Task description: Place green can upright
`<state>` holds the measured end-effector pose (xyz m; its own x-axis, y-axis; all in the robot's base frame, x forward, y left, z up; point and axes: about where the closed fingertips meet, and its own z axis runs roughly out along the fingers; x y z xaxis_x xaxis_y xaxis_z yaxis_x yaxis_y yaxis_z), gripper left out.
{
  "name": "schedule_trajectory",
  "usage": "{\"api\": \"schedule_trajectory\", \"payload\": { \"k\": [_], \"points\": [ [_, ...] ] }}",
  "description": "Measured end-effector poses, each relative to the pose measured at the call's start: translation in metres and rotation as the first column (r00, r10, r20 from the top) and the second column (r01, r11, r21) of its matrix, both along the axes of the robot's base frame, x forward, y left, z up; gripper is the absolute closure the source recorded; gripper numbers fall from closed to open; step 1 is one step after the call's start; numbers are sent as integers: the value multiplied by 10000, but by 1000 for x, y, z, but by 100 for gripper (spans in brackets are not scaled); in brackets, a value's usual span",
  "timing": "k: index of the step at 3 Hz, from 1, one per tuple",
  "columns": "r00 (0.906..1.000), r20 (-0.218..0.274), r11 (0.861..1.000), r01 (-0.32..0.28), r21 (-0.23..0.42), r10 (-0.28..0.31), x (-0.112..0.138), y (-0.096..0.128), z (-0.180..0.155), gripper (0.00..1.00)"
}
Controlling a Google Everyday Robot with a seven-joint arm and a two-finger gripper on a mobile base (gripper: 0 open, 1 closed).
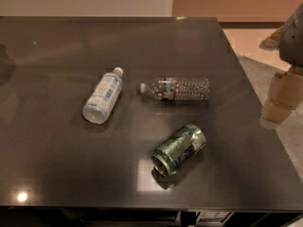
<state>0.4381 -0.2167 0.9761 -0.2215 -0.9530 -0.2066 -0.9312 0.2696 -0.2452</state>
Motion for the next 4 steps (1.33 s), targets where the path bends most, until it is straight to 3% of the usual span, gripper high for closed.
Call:
{"api": "schedule_trajectory", "payload": {
  "k": [1,2,3,4],
  "points": [
    [10000,-1,10000,-38,-15,38,0,0,0,0],
    [9915,-45,9901,-1304,-528,1304,-4,16,0,0],
    [9608,-109,9573,-2771,-825,2771,-8,33,-2,0],
    [9216,-132,9165,-3873,-1002,3880,-10,47,-4,0]
  ]
}}
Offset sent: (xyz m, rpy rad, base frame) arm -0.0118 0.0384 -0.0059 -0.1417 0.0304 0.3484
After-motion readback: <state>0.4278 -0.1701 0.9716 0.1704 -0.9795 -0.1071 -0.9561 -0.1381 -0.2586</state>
